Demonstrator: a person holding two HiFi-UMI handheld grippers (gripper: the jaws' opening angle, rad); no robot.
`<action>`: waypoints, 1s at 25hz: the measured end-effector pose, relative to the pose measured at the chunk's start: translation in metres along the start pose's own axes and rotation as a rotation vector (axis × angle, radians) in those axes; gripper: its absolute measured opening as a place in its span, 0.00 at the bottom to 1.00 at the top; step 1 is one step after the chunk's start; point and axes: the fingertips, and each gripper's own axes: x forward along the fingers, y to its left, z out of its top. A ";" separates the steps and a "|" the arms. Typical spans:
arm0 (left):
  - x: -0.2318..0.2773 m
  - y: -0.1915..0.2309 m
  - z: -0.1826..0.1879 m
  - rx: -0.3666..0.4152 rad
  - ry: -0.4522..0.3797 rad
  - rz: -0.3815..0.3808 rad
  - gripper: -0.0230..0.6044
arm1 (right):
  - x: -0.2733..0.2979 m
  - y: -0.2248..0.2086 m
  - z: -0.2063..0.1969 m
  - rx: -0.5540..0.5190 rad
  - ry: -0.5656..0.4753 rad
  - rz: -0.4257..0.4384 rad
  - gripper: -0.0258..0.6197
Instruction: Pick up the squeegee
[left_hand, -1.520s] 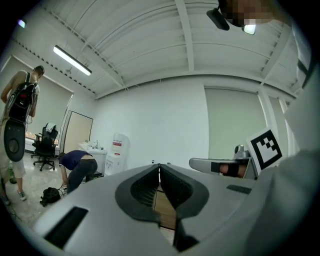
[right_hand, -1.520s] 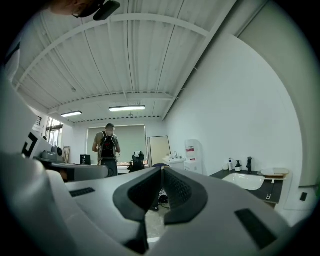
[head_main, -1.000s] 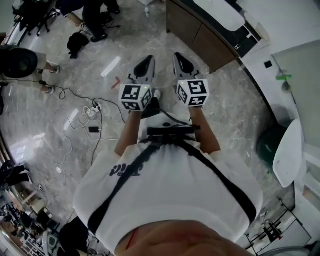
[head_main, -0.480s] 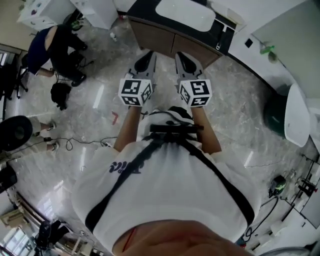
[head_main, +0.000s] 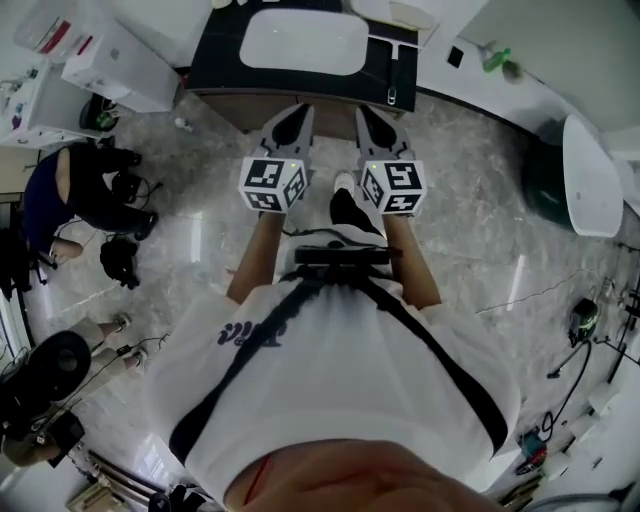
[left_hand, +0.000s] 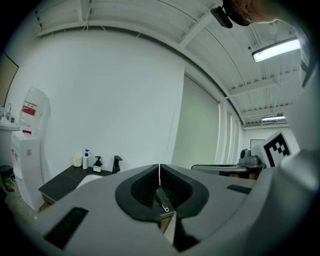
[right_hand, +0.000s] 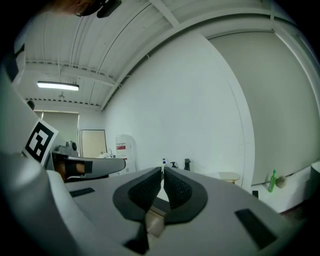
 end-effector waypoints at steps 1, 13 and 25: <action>0.018 0.000 0.002 0.001 0.003 -0.011 0.06 | 0.009 -0.014 0.006 0.000 -0.008 -0.006 0.05; 0.206 -0.026 0.026 0.086 0.042 -0.079 0.06 | 0.081 -0.185 0.056 0.049 -0.065 -0.100 0.05; 0.287 -0.003 -0.008 0.033 0.144 -0.107 0.06 | 0.126 -0.254 -0.001 0.107 0.095 -0.165 0.05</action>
